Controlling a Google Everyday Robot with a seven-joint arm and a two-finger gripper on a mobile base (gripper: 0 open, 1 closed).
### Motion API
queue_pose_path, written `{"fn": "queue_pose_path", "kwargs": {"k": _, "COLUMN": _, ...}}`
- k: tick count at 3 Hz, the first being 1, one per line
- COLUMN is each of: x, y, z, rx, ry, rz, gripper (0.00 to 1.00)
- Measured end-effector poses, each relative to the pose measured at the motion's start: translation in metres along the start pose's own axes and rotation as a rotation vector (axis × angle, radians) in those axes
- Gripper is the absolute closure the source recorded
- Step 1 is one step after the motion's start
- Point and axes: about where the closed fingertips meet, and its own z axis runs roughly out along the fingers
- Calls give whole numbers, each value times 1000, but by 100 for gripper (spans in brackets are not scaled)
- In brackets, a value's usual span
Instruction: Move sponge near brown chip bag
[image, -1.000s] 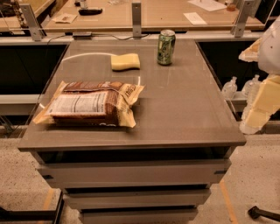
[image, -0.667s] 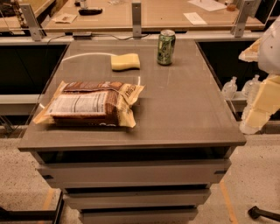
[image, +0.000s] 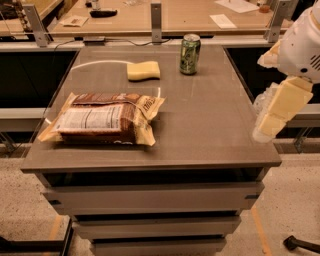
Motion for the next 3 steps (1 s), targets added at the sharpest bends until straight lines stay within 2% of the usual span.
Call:
{"fn": "queue_pose_path", "kwargs": {"k": 1, "x": -19, "y": -4, "z": 10, "rx": 20, "ry": -59, "rz": 18, "gripper": 0}}
{"fn": "queue_pose_path", "kwargs": {"k": 2, "x": -32, "y": -8, "z": 18, "rx": 116, "ry": -97, "rz": 61, "gripper": 0}}
{"fn": "queue_pose_path", "kwargs": {"k": 3, "x": -45, "y": -22, "z": 33, "rx": 236, "ry": -113, "rz": 96, "gripper": 0}}
